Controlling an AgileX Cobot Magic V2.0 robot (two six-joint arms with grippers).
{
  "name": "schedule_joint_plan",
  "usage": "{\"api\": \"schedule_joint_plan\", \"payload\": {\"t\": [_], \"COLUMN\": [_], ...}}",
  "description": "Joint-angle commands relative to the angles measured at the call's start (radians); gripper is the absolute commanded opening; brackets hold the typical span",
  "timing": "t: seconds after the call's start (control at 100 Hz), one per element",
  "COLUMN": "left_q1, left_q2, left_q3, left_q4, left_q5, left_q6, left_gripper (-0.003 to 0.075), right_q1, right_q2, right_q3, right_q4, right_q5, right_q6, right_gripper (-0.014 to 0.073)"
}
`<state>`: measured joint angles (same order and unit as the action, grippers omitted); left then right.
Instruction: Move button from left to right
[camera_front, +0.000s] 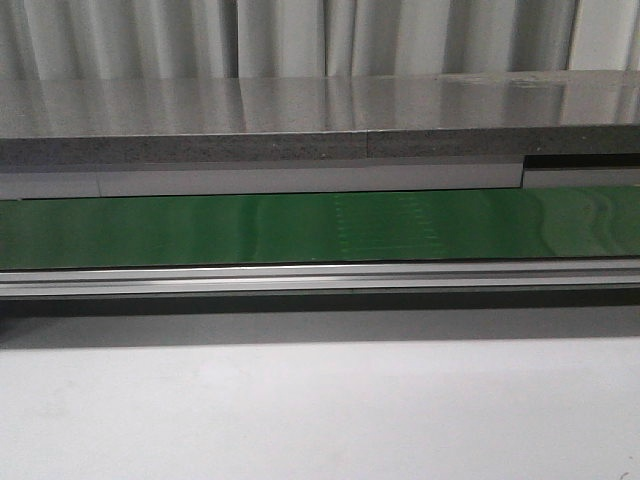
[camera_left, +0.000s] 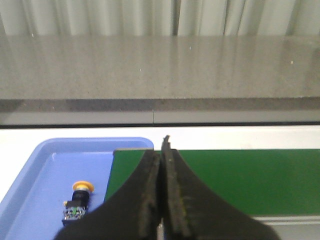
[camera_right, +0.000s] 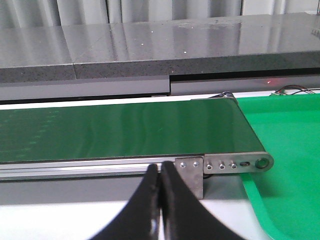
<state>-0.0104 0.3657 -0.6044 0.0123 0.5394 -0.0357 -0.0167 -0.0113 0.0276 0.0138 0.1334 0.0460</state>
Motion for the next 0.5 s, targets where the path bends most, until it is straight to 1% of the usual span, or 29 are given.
{"api": "schedule_joint_plan", "payload": {"t": [0.0, 0.1, 0.24, 0.31, 0.49], "left_q1": [-0.007, -0.007, -0.007, -0.007, -0.007], "left_q2": [0.098, 0.191, 0.297, 0.337, 0.401], "left_q3": [-0.115, -0.206, -0.29, -0.307, -0.309], "left_q4": [-0.012, -0.02, -0.051, -0.055, -0.055], "left_q5": [0.046, 0.166, 0.271, 0.301, 0.308], "left_q6": [-0.012, -0.012, -0.012, -0.012, -0.012], "left_gripper": [-0.002, -0.002, -0.002, -0.002, -0.002], "right_q1": [0.003, 0.003, 0.003, 0.003, 0.003], "right_q2": [-0.019, -0.019, -0.019, -0.019, -0.019], "right_q3": [-0.015, -0.015, -0.015, -0.015, -0.015], "right_q4": [-0.001, -0.001, -0.001, -0.001, -0.001], "right_q5": [-0.09, -0.09, -0.09, -0.09, -0.09], "right_q6": [0.0, 0.0, 0.0, 0.0, 0.0], "right_gripper": [-0.0067, -0.0067, -0.0067, -0.0067, -0.0067]}}
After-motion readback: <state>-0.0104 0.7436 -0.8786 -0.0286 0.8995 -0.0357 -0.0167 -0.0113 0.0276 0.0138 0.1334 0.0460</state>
